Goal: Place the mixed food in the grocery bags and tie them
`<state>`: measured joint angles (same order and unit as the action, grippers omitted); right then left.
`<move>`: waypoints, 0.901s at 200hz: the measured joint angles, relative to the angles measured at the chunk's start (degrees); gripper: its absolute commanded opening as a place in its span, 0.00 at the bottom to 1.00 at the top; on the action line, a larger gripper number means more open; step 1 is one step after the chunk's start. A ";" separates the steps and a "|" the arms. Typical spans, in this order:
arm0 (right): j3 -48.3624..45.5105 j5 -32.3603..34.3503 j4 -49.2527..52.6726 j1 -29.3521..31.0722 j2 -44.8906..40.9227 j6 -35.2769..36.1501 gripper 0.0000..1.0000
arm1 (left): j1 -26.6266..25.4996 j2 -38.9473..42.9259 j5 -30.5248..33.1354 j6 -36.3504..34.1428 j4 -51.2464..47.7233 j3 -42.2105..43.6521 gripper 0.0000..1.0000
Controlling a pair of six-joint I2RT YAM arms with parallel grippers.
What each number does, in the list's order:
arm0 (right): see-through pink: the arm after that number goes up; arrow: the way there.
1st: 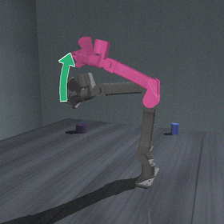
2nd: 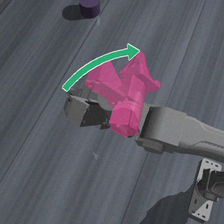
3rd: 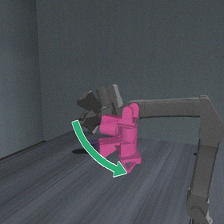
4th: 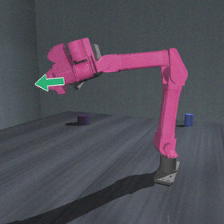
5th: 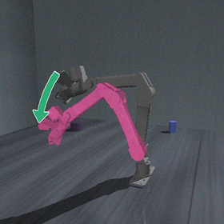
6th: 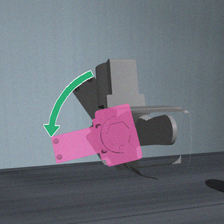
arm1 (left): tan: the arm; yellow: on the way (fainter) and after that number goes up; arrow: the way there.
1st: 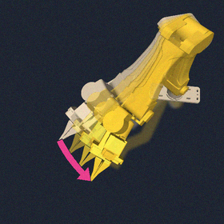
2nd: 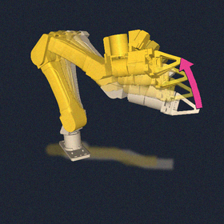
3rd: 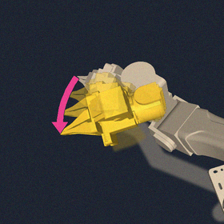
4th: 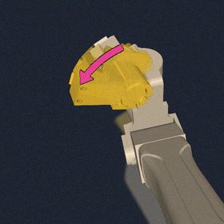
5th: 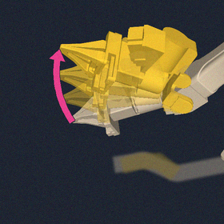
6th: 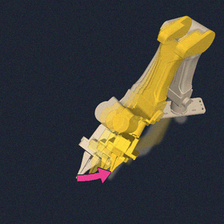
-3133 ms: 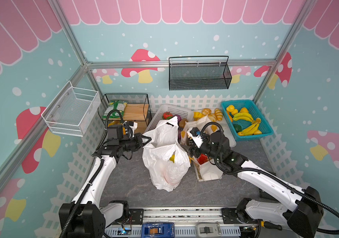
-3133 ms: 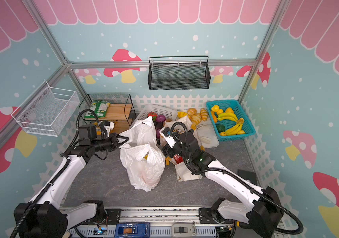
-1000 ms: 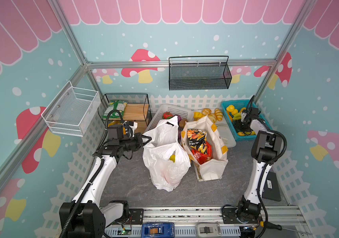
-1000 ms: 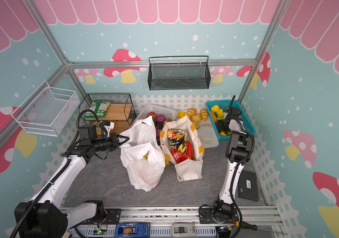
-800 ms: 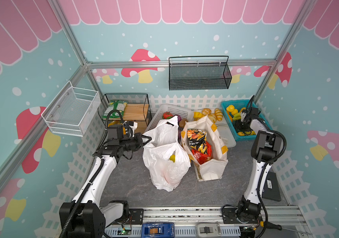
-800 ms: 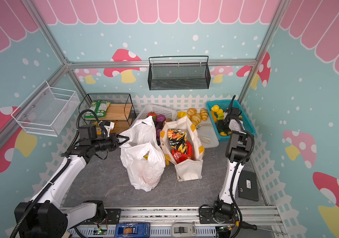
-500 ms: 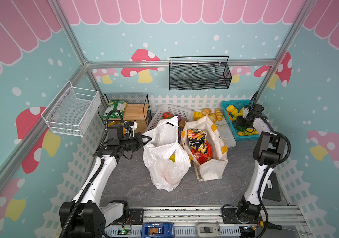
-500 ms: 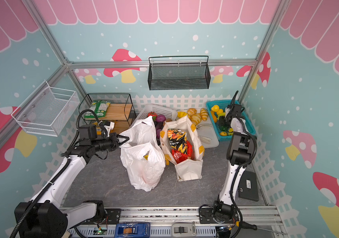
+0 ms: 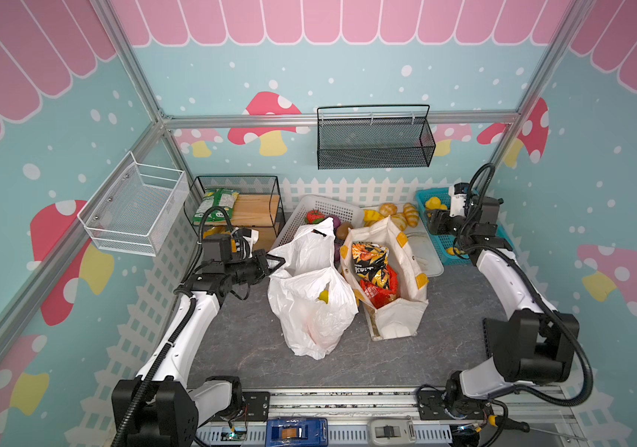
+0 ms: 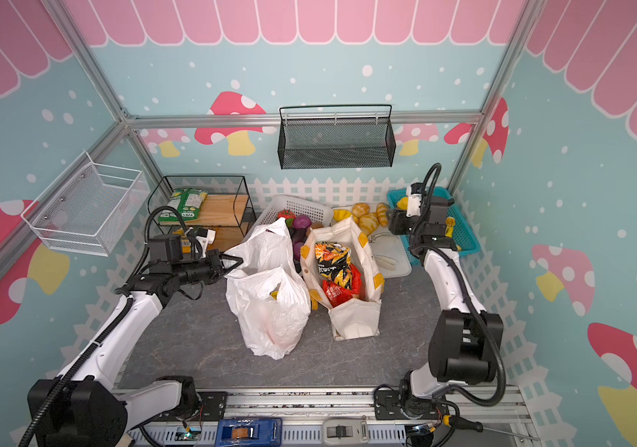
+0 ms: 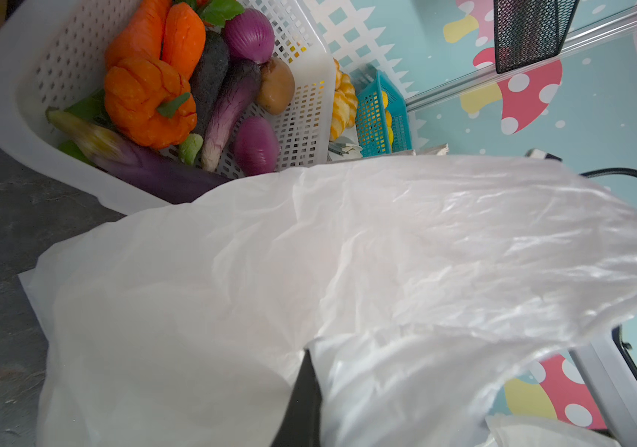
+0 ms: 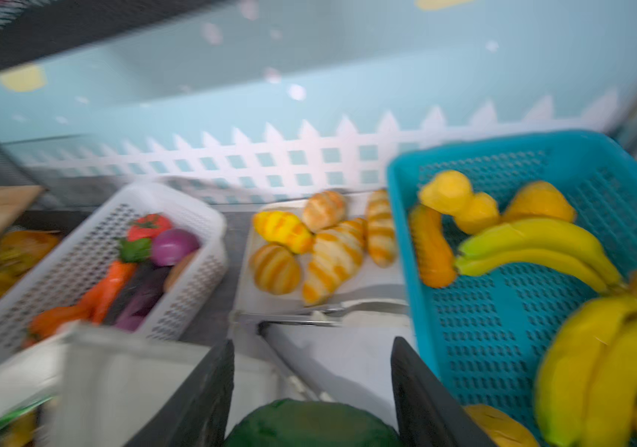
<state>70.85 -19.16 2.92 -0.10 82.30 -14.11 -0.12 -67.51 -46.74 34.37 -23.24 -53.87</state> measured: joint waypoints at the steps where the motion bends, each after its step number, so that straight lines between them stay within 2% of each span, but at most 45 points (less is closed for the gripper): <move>1: -0.22 -0.15 -0.26 0.57 -0.57 0.00 0.34 | 0.00 0.00 0.00 0.00 0.00 0.00 0.00; 36: -3.82 -4.07 -6.56 16.83 -9.68 1.31 0.33 | 0.00 0.00 0.02 0.15 0.00 0.00 0.00; 79: -7.39 -5.66 -6.38 31.98 -6.99 7.52 0.33 | 0.00 0.00 0.00 0.37 0.07 0.02 0.00; 146: -2.99 -6.97 -2.80 44.94 7.54 15.91 0.34 | 0.00 0.00 -0.07 1.25 0.87 0.50 0.00; 180: -0.42 -7.19 -3.17 47.19 12.66 17.79 0.41 | 0.00 0.00 -0.42 1.25 0.90 0.52 0.00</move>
<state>70.43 -26.35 -0.25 47.09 94.96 3.68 -0.12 -67.51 -47.16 35.62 -22.35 -53.34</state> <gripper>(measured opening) 0.624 0.047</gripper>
